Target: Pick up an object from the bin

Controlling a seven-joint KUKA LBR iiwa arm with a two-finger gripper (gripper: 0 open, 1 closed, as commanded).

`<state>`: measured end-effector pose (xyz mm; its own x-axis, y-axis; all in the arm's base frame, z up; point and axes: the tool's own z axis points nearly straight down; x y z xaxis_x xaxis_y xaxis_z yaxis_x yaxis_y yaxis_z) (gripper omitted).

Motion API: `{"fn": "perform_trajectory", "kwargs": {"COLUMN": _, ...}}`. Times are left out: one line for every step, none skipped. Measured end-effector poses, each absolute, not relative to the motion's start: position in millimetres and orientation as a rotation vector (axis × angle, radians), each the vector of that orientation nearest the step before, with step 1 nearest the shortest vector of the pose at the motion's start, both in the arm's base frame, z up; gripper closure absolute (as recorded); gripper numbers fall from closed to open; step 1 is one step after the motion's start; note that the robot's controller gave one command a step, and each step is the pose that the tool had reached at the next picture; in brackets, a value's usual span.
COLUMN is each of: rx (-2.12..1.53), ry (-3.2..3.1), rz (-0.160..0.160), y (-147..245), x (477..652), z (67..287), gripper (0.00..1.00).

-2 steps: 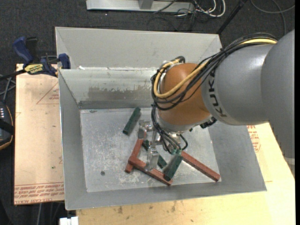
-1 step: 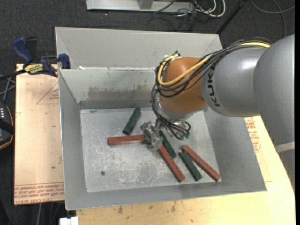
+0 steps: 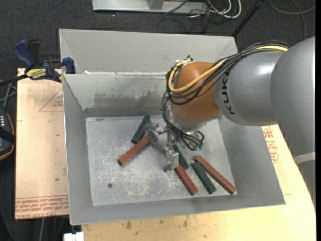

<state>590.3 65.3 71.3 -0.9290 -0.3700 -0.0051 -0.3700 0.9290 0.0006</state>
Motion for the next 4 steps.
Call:
{"fn": "perform_trajectory", "kwargs": {"rx": -0.591, "ry": 3.08, "rz": 0.002, "y": 65.3, "x": 590.3, "z": 71.3, "gripper": 0.0}}
{"fn": "perform_trajectory", "kwargs": {"rx": -0.749, "ry": 3.048, "rz": -0.004, "y": 88.4, "x": 604.2, "z": 71.5, "gripper": 0.0}}
{"fn": "perform_trajectory", "kwargs": {"rx": -0.907, "ry": 3.001, "rz": 0.004, "y": 118.9, "x": 630.2, "z": 71.6, "gripper": 0.0}}
{"fn": "perform_trajectory", "kwargs": {"rx": -0.721, "ry": 3.05, "rz": 0.003, "y": 134.7, "x": 618.4, "z": 71.9, "gripper": 0.0}}
